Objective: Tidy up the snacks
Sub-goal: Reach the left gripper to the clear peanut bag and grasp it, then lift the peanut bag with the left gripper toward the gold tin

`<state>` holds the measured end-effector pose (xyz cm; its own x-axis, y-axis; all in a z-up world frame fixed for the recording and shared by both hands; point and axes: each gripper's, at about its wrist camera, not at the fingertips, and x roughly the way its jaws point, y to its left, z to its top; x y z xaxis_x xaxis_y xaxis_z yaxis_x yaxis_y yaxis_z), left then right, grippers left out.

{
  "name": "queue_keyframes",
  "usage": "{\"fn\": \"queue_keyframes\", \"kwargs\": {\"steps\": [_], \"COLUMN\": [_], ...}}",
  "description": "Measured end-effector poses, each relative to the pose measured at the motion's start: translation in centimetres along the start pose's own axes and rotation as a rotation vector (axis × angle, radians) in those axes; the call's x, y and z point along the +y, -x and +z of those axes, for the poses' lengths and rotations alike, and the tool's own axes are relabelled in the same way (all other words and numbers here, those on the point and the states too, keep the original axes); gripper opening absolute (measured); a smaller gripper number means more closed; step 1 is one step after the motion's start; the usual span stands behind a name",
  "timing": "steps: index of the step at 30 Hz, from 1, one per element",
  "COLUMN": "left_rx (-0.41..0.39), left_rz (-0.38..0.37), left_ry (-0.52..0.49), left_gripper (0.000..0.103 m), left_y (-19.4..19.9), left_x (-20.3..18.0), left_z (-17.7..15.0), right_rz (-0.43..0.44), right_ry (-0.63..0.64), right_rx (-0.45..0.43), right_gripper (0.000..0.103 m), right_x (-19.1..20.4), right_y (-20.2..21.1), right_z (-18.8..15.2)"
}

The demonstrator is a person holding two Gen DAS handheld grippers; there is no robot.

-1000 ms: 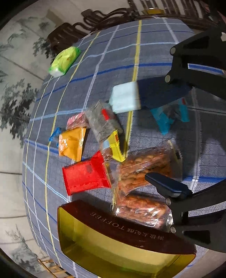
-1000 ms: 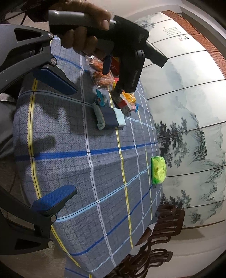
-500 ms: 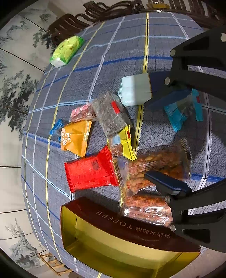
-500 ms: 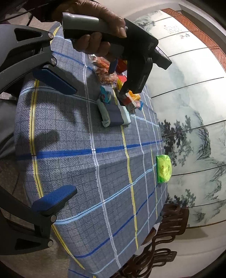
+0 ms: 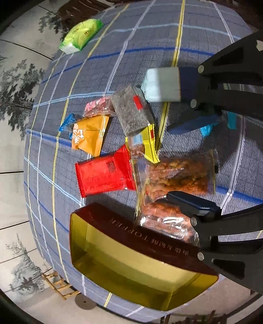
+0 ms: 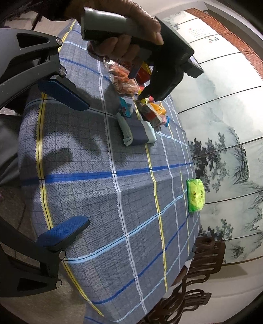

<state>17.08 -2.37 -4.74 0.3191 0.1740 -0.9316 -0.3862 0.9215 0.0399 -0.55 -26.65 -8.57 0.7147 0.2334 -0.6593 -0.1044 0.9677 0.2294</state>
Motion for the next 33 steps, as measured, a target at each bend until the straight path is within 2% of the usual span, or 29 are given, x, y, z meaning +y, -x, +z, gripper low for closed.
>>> {"fn": "queue_keyframes", "kwargs": {"steps": [3, 5, 7, 11, 16, 18, 20, 24, 28, 33], "left_rx": [0.002, 0.018, 0.042, 0.022, 0.049, 0.035, 0.008, 0.040, 0.084, 0.058], "left_rz": [-0.014, 0.002, 0.010, 0.016, 0.018, 0.026, 0.033, 0.043, 0.033, 0.015], "left_ry": [0.016, 0.003, 0.007, -0.004, 0.015, 0.034, 0.030, 0.007, 0.032, 0.011], "left_gripper": [0.054, 0.060, 0.059, 0.059, 0.057, 0.054, 0.057, 0.057, 0.059, 0.056], "left_y": [0.3, -0.1, -0.8, -1.0, -1.7, -1.3, -0.7, -1.4, -2.8, -2.9], "left_x": [0.2, -0.1, 0.0, -0.2, 0.1, 0.3, 0.2, -0.2, 0.2, -0.2], "left_z": [-0.3, -0.2, -0.3, -0.3, -0.3, -0.4, -0.4, -0.3, -0.4, -0.3], "right_rz": [0.001, 0.000, 0.006, 0.003, 0.006, 0.008, 0.007, 0.010, 0.010, 0.010], "right_ry": [0.003, 0.000, -0.010, -0.009, -0.029, -0.034, -0.037, -0.048, -0.052, -0.059], "right_rx": [-0.005, -0.002, 0.009, 0.006, 0.021, 0.023, 0.019, 0.030, 0.034, 0.039], "right_gripper": [0.103, 0.103, 0.103, 0.103, 0.103, 0.103, 0.103, 0.103, 0.103, 0.103], "right_x": [-0.1, -0.1, -0.3, -0.6, -1.0, -1.2, -1.4, -1.6, -1.8, -2.1], "right_y": [0.0, -0.2, -0.5, -0.6, -1.0, -1.0, -1.0, -1.3, -1.3, -1.3], "right_z": [0.0, 0.0, 0.0, -0.2, -0.4, -0.6, -0.6, -0.7, -0.8, -1.0]}}
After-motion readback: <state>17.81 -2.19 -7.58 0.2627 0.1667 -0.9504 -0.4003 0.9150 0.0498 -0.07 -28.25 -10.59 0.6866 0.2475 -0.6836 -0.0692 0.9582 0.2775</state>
